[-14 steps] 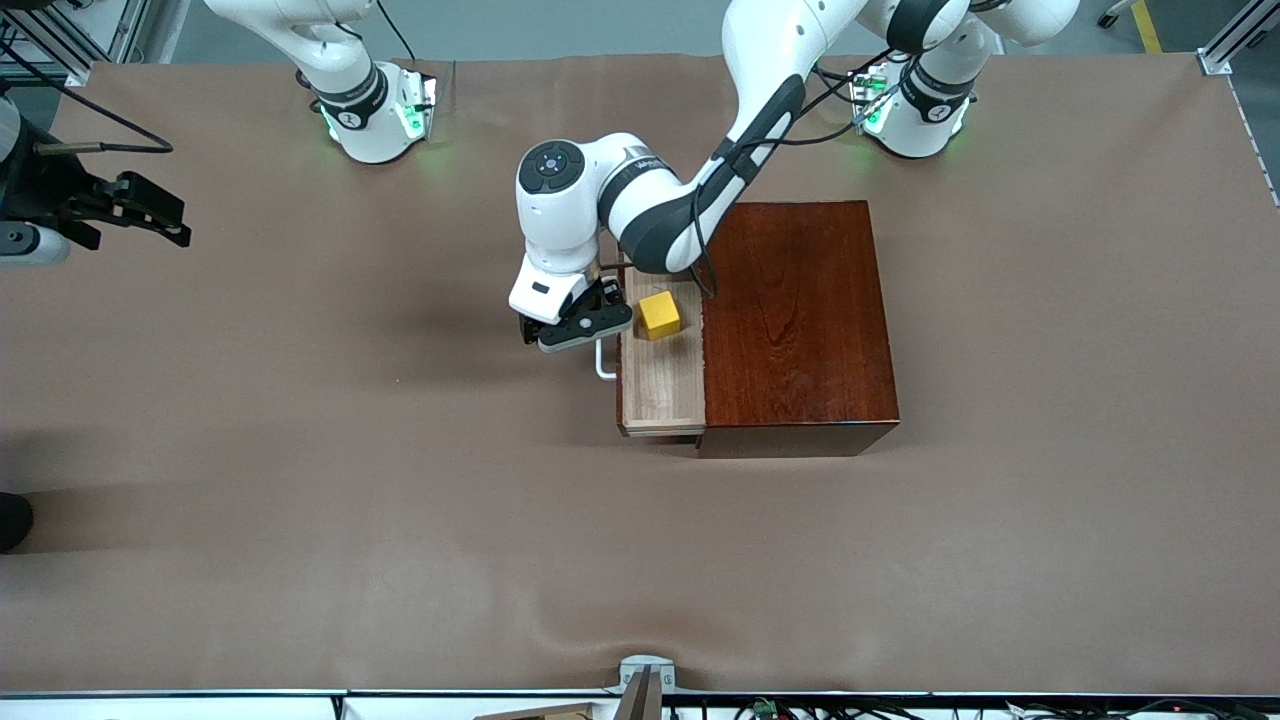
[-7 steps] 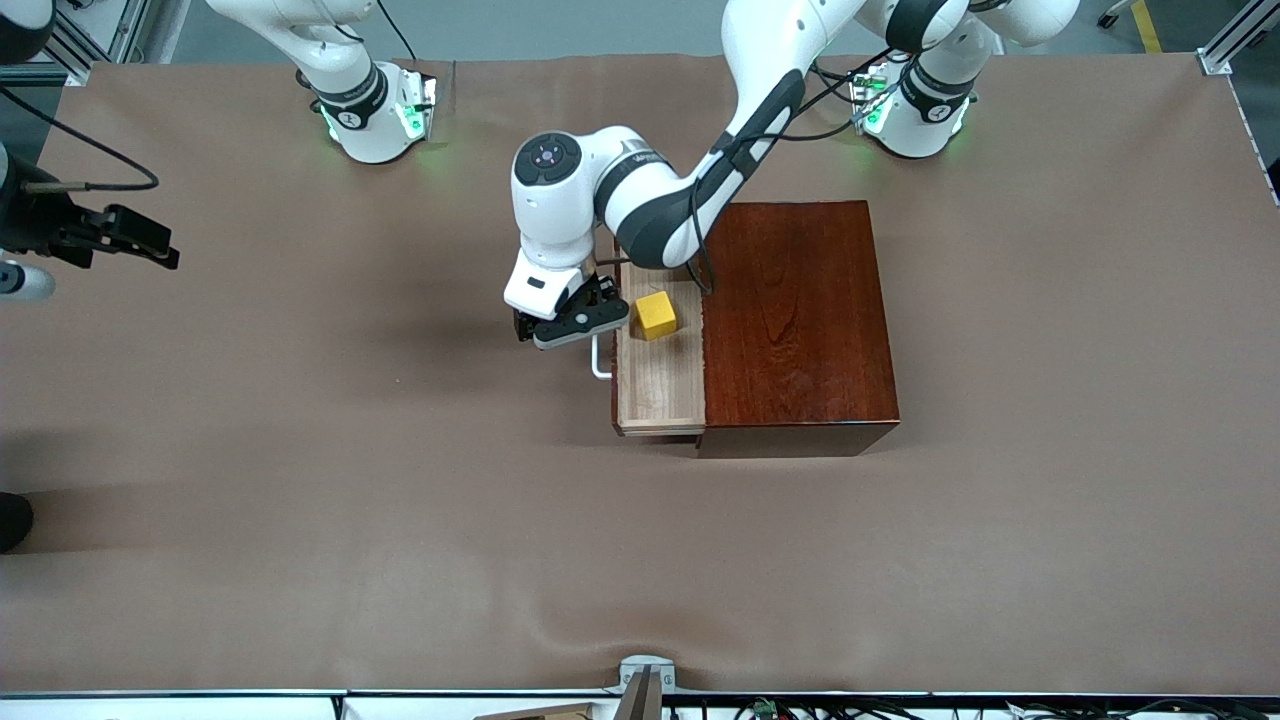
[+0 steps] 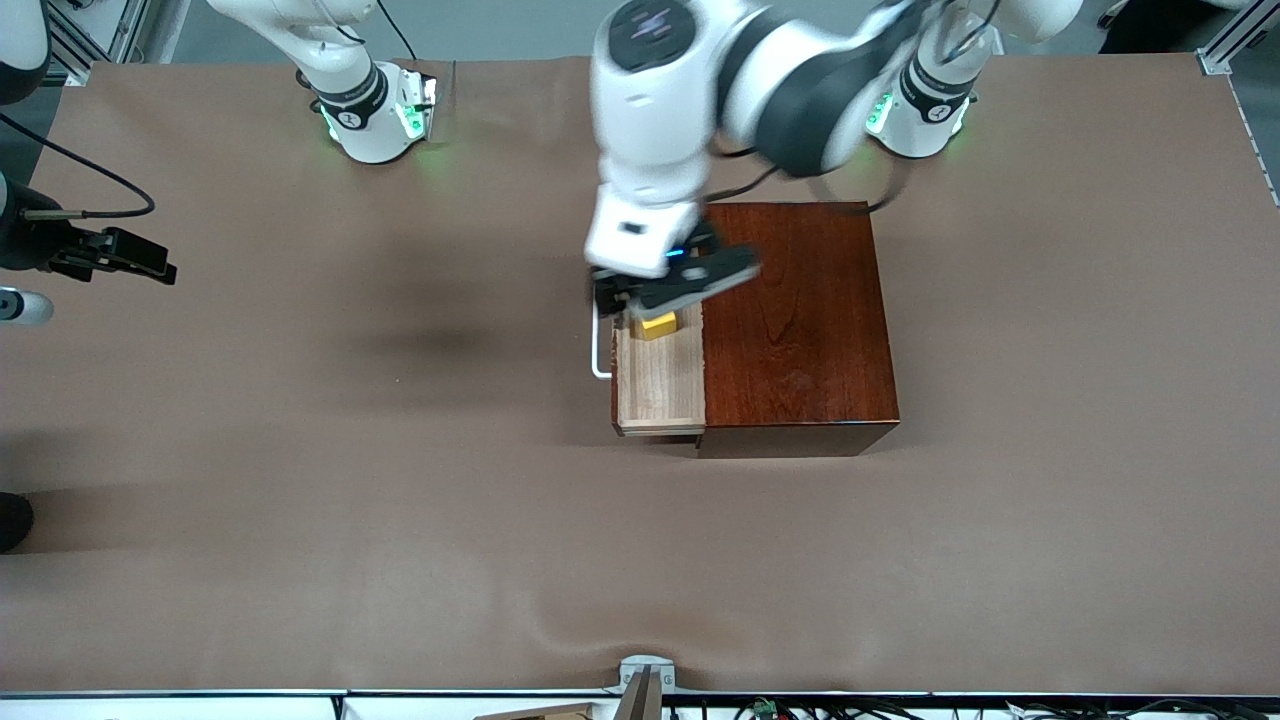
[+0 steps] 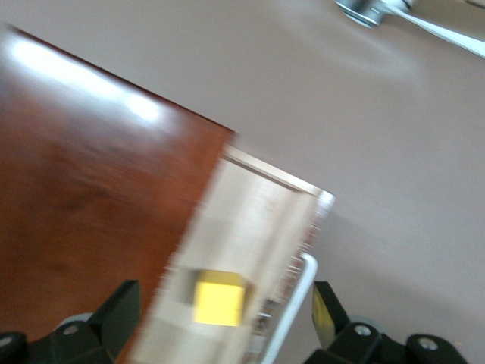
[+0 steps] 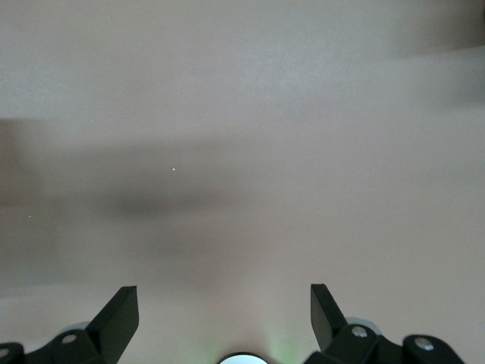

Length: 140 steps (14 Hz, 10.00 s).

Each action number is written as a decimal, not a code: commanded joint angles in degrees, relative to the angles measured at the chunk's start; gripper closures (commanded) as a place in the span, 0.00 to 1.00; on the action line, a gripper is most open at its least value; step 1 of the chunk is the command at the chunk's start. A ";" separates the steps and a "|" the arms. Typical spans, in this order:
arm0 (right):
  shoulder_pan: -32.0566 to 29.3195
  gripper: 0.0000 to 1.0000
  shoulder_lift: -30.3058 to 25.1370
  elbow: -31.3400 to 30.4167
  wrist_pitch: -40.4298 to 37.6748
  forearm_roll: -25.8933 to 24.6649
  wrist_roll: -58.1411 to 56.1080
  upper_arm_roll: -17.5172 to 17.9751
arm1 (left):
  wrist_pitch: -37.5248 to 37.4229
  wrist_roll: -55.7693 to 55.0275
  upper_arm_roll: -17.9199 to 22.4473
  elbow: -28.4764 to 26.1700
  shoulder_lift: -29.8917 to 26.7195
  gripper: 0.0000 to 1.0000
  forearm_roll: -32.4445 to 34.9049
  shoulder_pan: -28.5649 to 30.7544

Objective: Open drawer, take yellow block, close drawer

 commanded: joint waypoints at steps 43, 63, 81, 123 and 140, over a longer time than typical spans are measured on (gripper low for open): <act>43.67 0.00 23.59 3.88 29.37 10.45 109.36 1.46 | -9.35 63.74 -6.56 -31.15 -34.46 0.00 -2.71 43.50; 49.12 0.86 32.04 3.79 39.84 7.46 113.07 1.29 | -9.44 63.65 -6.65 -30.45 -34.29 0.00 -2.88 43.41; 37.53 1.00 30.63 18.99 13.83 11.76 102.46 1.82 | -9.61 63.65 -6.91 -30.36 -34.38 0.00 -2.97 43.32; -8.44 1.00 25.89 -16.67 33.93 -8.44 -3.47 1.02 | 8.29 -5.65 -30.38 -14.02 -3.46 0.00 -2.27 24.27; -10.20 0.00 25.62 -23.11 43.01 -9.15 -3.21 1.11 | 38.11 -54.55 -3.57 -6.10 19.50 0.00 -2.53 -8.62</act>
